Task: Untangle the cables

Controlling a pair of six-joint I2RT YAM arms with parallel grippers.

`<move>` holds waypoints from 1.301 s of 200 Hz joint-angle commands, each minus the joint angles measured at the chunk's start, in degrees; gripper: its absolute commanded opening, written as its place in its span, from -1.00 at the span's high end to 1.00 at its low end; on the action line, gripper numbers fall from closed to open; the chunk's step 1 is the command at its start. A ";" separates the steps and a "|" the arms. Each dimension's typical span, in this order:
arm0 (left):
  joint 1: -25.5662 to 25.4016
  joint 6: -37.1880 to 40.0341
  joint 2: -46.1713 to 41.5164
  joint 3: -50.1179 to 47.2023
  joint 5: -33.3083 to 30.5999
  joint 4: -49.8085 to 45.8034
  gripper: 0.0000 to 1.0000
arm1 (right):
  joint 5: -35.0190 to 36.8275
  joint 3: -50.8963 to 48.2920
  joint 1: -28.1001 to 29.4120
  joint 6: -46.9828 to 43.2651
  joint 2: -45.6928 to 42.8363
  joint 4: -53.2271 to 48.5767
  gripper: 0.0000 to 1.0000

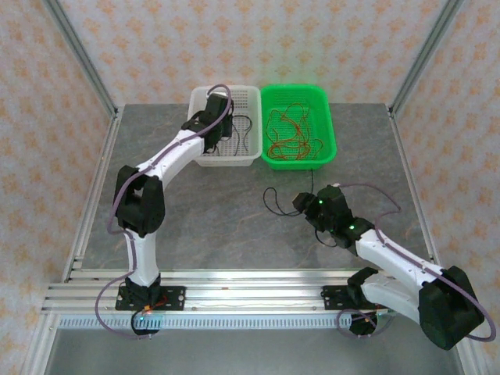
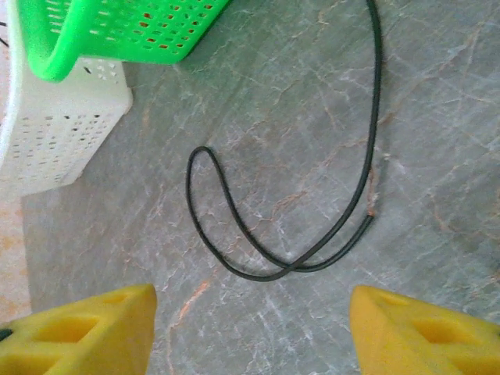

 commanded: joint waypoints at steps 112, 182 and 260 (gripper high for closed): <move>-0.03 -10.11 3.63 -9.57 8.41 6.82 0.42 | 8.06 3.71 0.43 -2.11 2.62 -8.39 -0.32; -0.49 -5.37 -3.74 -1.46 13.19 3.82 -0.07 | 10.96 11.77 0.32 -6.24 13.56 -12.26 -0.24; -1.61 -0.69 -17.42 -2.21 18.07 0.67 -0.21 | 12.25 22.76 -2.71 -9.23 28.59 -16.72 -0.13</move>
